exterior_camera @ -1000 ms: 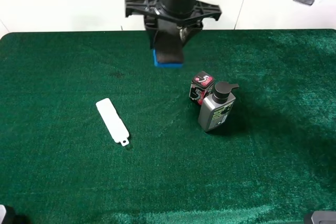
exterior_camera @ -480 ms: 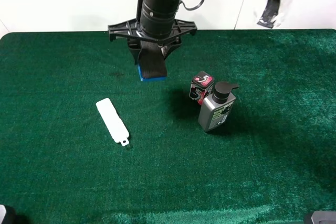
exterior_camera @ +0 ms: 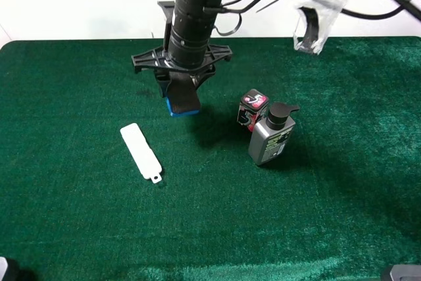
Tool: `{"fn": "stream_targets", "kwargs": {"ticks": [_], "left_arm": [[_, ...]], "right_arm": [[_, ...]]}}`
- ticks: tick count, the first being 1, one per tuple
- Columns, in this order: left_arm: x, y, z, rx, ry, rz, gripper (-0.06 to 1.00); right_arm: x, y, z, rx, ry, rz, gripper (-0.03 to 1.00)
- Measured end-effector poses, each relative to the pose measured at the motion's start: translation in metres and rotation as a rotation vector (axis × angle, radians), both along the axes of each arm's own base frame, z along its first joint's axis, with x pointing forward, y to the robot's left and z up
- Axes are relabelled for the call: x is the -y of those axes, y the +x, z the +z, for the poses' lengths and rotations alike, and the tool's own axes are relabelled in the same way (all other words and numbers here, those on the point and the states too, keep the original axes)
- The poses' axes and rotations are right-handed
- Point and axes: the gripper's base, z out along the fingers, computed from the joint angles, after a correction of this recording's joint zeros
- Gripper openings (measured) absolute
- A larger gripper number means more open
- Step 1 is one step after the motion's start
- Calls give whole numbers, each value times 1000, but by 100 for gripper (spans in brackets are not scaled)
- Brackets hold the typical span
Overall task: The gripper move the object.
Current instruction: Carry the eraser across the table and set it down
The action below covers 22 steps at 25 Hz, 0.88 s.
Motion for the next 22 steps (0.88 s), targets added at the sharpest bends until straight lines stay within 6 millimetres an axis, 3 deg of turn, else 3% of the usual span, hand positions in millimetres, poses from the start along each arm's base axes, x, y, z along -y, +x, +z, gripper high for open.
{"fn": "stream_targets", "kwargs": {"ticks": [14, 22], "left_arm": [[0, 0, 0, 0, 0, 0, 88], [0, 0, 0, 0, 0, 0, 88]], "right_arm": [[-23, -13, -42, -2, -32, 104, 42], [-26, -15, -53, 9, -55, 135, 42]]}}
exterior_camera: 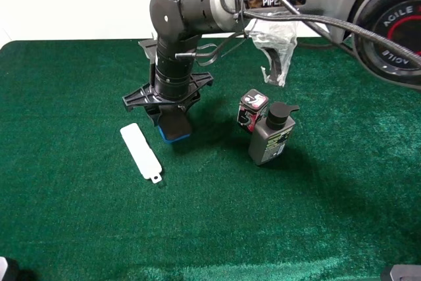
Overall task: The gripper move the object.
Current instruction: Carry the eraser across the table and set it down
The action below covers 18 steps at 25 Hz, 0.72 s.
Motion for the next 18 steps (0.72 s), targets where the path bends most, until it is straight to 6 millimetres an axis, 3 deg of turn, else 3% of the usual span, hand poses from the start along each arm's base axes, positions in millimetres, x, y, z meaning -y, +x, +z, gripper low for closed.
{"fn": "stream_targets", "kwargs": {"ticks": [6, 18], "left_arm": [[0, 0, 0, 0, 0, 0, 88], [0, 0, 0, 0, 0, 0, 88]], "right_arm": [[0, 0, -10, -10, -15, 1, 42], [0, 1, -10, -6, -14, 2, 42]]}}
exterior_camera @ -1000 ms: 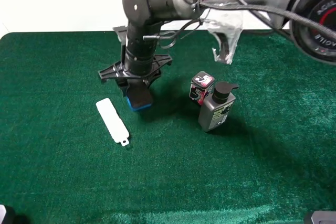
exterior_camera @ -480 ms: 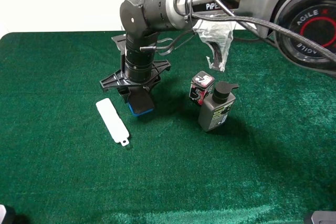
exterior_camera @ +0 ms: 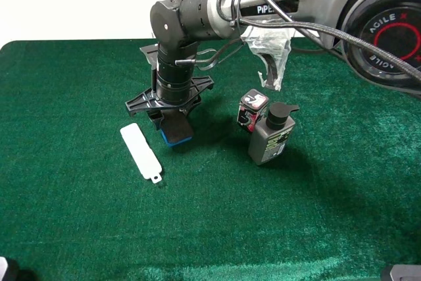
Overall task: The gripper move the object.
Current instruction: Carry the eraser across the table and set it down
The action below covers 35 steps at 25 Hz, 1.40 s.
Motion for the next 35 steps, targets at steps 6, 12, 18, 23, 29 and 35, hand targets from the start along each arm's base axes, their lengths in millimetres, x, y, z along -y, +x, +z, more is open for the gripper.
{"fn": "stream_targets", "kwargs": {"ticks": [6, 12, 18, 23, 29, 35], "left_arm": [[0, 0, 0, 0, 0, 0, 88], [0, 0, 0, 0, 0, 0, 88], [0, 0, 0, 0, 0, 0, 88], [0, 0, 0, 0, 0, 0, 88], [0, 0, 0, 0, 0, 0, 88], [0, 0, 0, 0, 0, 0, 88]], "right_arm": [[0, 0, 0, 0, 0, 0, 64], [0, 0, 0, 1, -1, 0, 69], [1, -1, 3, -9, -2, -1, 69], [1, -3, 22, -16, 20, -2, 69], [3, -9, 53, -17, 55, 16, 69], [10, -16, 82, -21, 57, 51, 69]]}}
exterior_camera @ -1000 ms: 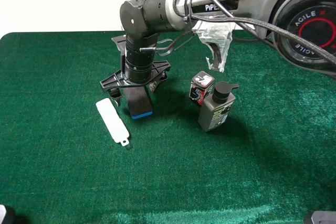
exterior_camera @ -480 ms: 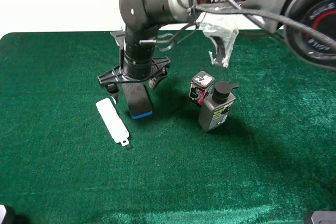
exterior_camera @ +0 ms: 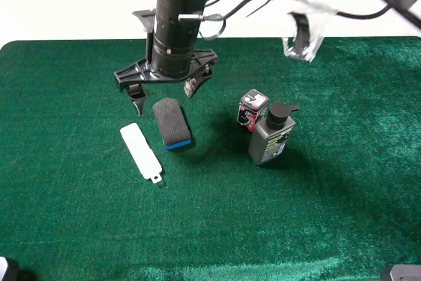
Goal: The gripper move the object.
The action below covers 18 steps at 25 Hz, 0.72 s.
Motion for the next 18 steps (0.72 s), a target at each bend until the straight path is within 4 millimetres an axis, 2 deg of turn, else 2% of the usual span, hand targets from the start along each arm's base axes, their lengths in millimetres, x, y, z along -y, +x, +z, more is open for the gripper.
{"fn": "stream_targets", "kwargs": {"ticks": [18], "left_arm": [[0, 0, 0, 0, 0, 0, 88]], "right_arm": [[27, -27, 80, -8, 9, 109, 69]]}}
